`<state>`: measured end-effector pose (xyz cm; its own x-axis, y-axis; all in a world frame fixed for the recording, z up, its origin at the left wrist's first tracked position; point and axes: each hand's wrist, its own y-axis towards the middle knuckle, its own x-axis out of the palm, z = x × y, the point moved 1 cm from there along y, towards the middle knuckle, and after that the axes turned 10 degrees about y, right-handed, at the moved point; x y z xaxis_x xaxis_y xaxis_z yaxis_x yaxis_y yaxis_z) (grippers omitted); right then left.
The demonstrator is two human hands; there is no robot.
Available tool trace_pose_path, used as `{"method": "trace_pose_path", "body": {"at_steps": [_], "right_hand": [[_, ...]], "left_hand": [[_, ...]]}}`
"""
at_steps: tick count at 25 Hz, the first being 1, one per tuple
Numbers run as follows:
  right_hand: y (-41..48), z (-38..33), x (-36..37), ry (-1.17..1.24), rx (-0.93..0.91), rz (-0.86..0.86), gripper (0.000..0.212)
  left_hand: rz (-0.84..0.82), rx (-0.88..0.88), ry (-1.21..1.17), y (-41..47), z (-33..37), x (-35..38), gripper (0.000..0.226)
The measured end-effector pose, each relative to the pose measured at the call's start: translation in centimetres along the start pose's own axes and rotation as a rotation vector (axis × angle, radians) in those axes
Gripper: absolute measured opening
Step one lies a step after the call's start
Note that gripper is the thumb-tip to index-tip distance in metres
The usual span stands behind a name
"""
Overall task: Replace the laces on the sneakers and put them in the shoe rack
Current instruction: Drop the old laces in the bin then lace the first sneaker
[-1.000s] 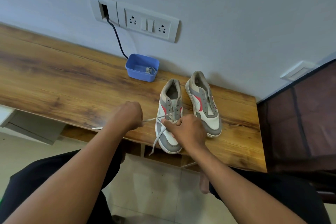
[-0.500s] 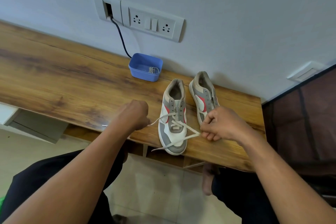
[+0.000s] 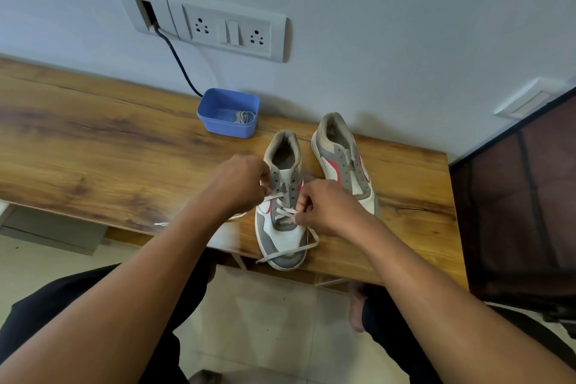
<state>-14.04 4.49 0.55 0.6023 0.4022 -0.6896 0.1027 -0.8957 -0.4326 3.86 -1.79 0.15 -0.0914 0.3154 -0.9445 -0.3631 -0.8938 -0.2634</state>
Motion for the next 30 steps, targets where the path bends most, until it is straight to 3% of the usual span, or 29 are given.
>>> {"method": "trace_pose_path", "body": {"at_steps": [5,8,12,15,18,20,23,26,28,30], "right_hand": [[-0.8,1.1,-3.3,0.27,0.038,-0.076,0.011],[-1.9,2.1,-5.0,0.416,0.021,-0.067,0.003],[-2.8,2.4,-5.4,0.648,-0.055,-0.031,0.003],[-2.7,3.0,-5.4,0.776,-0.019,-0.001,0.005],[-2.9,4.3,-6.1,0.769,0.025,-0.005,0.006],[-3.0,4.5,-6.0,0.809,0.035,-0.013,0.007],[-2.6,3.6,-5.1,0.929,0.012,0.008,0.012],[-2.3,3.9,-5.6,0.862,0.018,0.034,0.013],[-2.4,4.8,-6.3,0.793,0.051,0.003,0.013],[-2.4,4.8,-6.1,0.784,0.069,-0.043,0.016]], "left_hand": [[0.052,0.048,-0.077,0.4,0.1,-2.4,0.002],[-0.096,0.235,-0.31,-0.3,1.9,-3.2,0.012],[-0.308,0.397,-0.385,0.1,4.8,-3.6,0.015],[-0.358,0.366,-0.177,1.7,4.8,-4.2,0.006],[-0.545,0.27,0.04,2.3,3.5,-4.2,0.008],[-0.576,0.276,-0.031,2.3,3.6,-4.3,0.016],[-0.439,0.344,-0.287,2.2,5.1,-4.4,0.011],[-0.493,0.334,-0.233,2.4,4.0,-3.9,0.002],[-0.587,0.285,-0.163,2.1,2.2,-3.7,0.004],[-0.565,0.282,-0.243,1.7,1.7,-3.6,0.011]]}}
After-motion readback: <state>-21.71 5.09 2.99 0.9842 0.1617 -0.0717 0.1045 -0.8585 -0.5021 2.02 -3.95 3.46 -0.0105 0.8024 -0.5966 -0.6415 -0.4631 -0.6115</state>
